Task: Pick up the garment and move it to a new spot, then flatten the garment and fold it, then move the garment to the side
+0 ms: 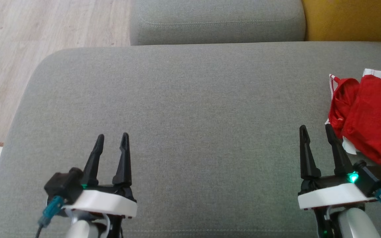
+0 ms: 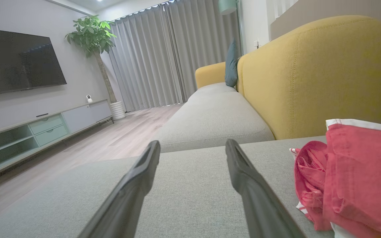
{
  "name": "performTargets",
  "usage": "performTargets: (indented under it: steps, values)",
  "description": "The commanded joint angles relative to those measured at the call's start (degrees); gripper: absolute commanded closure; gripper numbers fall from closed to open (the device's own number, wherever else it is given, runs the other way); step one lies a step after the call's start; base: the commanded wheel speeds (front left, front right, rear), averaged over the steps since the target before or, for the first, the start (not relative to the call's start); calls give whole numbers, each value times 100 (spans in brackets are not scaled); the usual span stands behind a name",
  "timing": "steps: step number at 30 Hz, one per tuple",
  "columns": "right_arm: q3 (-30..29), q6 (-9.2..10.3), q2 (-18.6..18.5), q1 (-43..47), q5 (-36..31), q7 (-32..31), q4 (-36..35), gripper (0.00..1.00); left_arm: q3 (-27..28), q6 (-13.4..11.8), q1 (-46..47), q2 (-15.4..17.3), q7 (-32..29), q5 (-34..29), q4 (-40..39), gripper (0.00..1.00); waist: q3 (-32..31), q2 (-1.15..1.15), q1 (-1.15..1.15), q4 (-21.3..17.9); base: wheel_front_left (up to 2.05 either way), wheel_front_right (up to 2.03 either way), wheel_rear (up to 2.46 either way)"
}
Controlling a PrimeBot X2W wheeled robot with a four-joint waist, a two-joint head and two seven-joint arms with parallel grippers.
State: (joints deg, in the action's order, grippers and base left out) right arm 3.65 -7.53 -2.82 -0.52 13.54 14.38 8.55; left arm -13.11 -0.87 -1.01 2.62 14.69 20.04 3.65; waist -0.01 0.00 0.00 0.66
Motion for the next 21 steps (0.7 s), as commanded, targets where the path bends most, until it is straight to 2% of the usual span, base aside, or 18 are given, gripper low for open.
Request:
performTargets:
  steps: [1, 7, 16, 17, 21]
  values:
    - [137, 4, -6, -131, 17, 62, -219, 0, 225, 41, 182, 26, 31, 42, -234, 0, 1, 0, 0, -3, 0, 0, 0]
    - [148, 4, -6, -133, 32, 62, -234, 0, 244, 150, 155, 26, 31, 180, -249, 0, 3, 0, 0, -26, 0, 0, 0]
    - [162, 4, -6, -123, 39, 62, -228, 0, 251, 140, 138, 26, 31, 256, -303, 0, -9, 0, 0, -35, 0, 0, 0]
    - [9, 0, 1, 0, 8, 0, -19, 100, 60, 137, -8, 0, 0, 243, -81, 100, -9, 0, 0, -36, 0, 0, 0]
    - [14, 0, 5, 68, 50, -11, 241, 100, 52, 139, -88, -10, -10, 286, 180, 100, -9, 0, 0, -36, 0, 0, 0]
